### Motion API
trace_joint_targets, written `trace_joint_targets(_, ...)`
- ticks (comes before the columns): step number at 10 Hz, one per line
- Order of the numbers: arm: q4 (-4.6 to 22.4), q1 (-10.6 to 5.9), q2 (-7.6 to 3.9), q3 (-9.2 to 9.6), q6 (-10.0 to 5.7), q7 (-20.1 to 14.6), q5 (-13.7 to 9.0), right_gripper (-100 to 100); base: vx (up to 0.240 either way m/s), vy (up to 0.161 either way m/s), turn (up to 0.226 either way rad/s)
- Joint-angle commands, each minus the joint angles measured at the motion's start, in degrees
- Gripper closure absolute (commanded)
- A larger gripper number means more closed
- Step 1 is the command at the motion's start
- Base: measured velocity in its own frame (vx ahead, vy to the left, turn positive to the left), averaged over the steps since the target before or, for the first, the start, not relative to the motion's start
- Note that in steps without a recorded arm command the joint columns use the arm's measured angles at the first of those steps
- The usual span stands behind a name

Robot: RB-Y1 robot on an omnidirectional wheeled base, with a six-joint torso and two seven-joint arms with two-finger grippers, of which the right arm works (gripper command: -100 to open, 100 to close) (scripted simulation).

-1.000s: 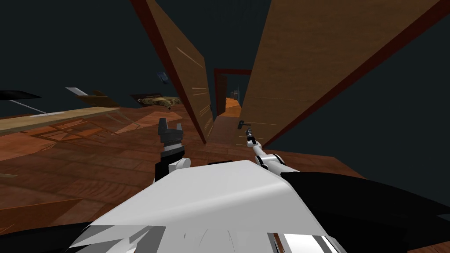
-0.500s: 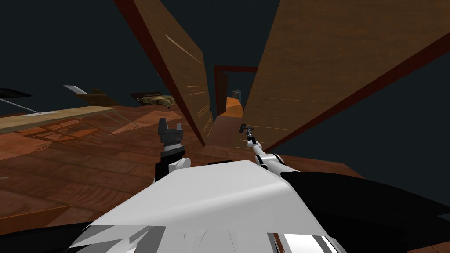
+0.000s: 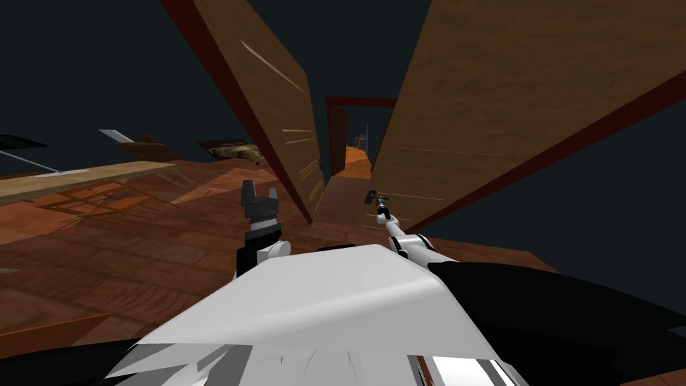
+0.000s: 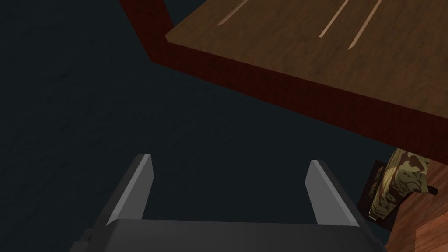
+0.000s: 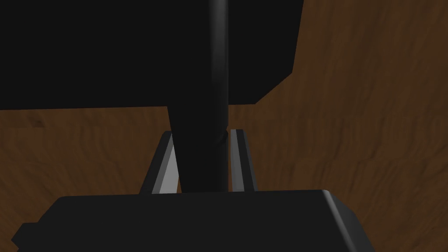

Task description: Push the door open

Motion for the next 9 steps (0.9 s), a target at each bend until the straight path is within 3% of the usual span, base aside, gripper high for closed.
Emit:
trace_joint_targets(1, 0.14, 0.33, 0.27, 0.15, 0.01, -0.02, 0.03, 100, 0.0, 0.0, 0.0)
trace_joint_targets(3, 0.14, 0.33, 0.27, 0.15, 0.01, -0.02, 0.03, 100, 0.0, 0.0, 0.0)
trace_joint_targets(4, 0.17, 0.06, 0.05, -1.37, 0.11, 0.7, -0.05, 100, 0.117, 0.005, -0.013)
trace_joint_targets(9, 0.7, 0.28, 0.15, -5.43, 0.39, 2.72, -0.23, 100, 0.192, 0.019, -0.023)
